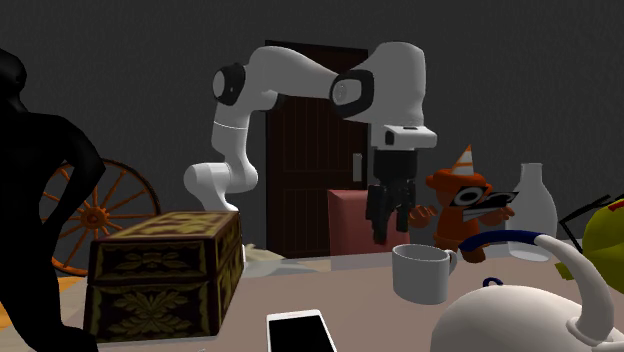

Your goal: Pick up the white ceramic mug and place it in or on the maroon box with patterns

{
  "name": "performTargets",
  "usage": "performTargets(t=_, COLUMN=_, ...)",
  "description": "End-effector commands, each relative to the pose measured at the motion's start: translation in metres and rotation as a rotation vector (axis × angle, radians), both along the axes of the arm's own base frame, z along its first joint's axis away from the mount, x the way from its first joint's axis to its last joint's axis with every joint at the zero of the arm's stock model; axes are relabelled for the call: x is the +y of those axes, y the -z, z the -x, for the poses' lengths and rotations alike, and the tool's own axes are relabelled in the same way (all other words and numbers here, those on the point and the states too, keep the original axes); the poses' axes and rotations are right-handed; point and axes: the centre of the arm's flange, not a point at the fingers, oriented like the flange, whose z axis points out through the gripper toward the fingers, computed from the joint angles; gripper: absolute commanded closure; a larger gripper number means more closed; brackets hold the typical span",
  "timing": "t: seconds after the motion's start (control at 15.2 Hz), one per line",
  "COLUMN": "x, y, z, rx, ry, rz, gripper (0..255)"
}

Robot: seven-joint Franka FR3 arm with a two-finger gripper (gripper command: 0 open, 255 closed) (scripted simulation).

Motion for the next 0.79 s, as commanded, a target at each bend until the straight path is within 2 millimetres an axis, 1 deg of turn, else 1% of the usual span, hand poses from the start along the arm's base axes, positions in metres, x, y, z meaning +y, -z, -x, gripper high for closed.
performTargets(t=0.0, x=0.006, y=0.017, z=-0.022, rx=0.003, ry=-0.005, rz=-0.012, gripper=0)
performTargets(t=0.07, x=0.008, y=0.024, z=-0.034, rx=0.005, ry=-0.008, rz=-0.017, gripper=0)
performTargets(t=0.53, x=0.01, y=0.06, z=-0.031, rx=0.005, ry=-0.008, rz=-0.017, gripper=0)
performTargets(t=0.59, x=0.01, y=0.063, z=-0.031, rx=0.005, ry=-0.008, rz=-0.017, gripper=0)
performTargets(t=0.73, x=0.01, y=0.063, z=-0.031, rx=0.005, ry=-0.008, rz=-0.017, gripper=0)
